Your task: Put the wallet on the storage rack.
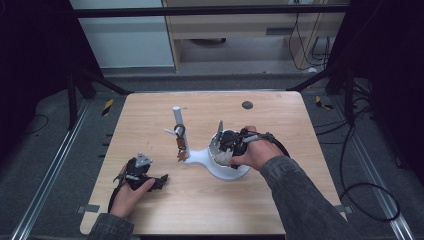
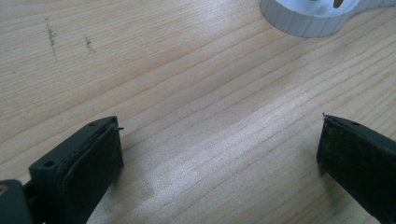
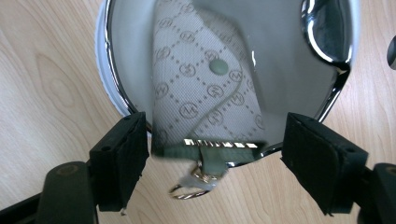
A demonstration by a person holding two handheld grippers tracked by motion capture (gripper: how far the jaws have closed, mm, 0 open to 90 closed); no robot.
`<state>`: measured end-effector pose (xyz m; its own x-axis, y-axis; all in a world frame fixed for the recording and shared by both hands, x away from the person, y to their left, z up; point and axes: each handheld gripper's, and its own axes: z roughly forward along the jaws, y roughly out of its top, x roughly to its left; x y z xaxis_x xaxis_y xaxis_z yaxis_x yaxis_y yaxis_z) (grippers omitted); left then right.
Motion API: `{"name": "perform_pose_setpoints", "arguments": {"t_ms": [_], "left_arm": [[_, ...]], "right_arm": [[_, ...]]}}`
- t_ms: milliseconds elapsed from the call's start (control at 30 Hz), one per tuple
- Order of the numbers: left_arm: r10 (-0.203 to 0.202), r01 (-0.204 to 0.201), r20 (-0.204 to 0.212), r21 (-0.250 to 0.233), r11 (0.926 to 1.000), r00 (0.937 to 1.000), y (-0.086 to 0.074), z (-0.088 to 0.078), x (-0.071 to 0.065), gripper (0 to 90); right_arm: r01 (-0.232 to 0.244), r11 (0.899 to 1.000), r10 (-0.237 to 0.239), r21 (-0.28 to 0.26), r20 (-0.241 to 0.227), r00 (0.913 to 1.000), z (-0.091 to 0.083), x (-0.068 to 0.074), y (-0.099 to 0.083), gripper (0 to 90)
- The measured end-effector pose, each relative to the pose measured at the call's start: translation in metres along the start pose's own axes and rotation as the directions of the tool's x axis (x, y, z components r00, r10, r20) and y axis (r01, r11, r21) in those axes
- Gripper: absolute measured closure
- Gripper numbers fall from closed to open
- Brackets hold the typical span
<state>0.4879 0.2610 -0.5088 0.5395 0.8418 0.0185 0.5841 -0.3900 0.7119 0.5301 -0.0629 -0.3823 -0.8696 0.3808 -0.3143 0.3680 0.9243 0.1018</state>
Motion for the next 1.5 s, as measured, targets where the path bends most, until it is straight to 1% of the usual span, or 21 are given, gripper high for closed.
{"name": "perform_pose_setpoints", "arguments": {"t_ms": [67, 133, 467, 633, 967, 1300, 1500], "left_arm": [[0.0, 0.0, 0.001, 0.001, 1.0, 1.0, 0.0, 0.0, 0.0, 0.0], [0.0, 0.0, 0.0, 0.0, 1.0, 1.0, 0.0, 0.0, 0.0, 0.0], [0.0, 0.0, 0.0, 0.0, 1.0, 1.0, 0.0, 0.0, 0.0, 0.0], [0.0, 0.0, 0.001, 0.0, 1.0, 1.0, 0.0, 0.0, 0.0, 0.0], [0.001, -0.001, 0.001, 0.001, 1.0, 1.0, 0.0, 0.0, 0.0, 0.0], [0.001, -0.001, 0.0, 0.0, 1.0, 1.0, 0.0, 0.0, 0.0, 0.0], [0.001, -0.001, 0.0, 0.0, 1.0, 1.0, 0.0, 0.0, 0.0, 0.0]], "right_arm": [[-0.012, 1.0, 0.012, -0.011, -0.009, 0.9999, -0.002, 0.0, 0.0, 19.5], [-0.013, 1.0, 0.013, -0.018, -0.005, 0.9999, -0.003, 0.0, 0.001, 18.1], [-0.016, 1.0, 0.016, -0.019, -0.007, 0.9998, -0.004, 0.0, 0.001, 17.9], [-0.02, 1.0, 0.02, -0.018, -0.007, 0.9998, -0.005, -0.001, 0.0, 15.9], [-0.034, 0.999, 0.034, -0.035, -0.006, 0.9994, -0.009, -0.001, -0.003, 12.6], [-0.047, 0.997, 0.047, -0.068, -0.013, 0.9988, -0.015, -0.001, -0.007, 7.2], [-0.057, 0.994, 0.055, -0.091, -0.024, 0.9982, -0.02, -0.001, -0.009, 6.1]]}}
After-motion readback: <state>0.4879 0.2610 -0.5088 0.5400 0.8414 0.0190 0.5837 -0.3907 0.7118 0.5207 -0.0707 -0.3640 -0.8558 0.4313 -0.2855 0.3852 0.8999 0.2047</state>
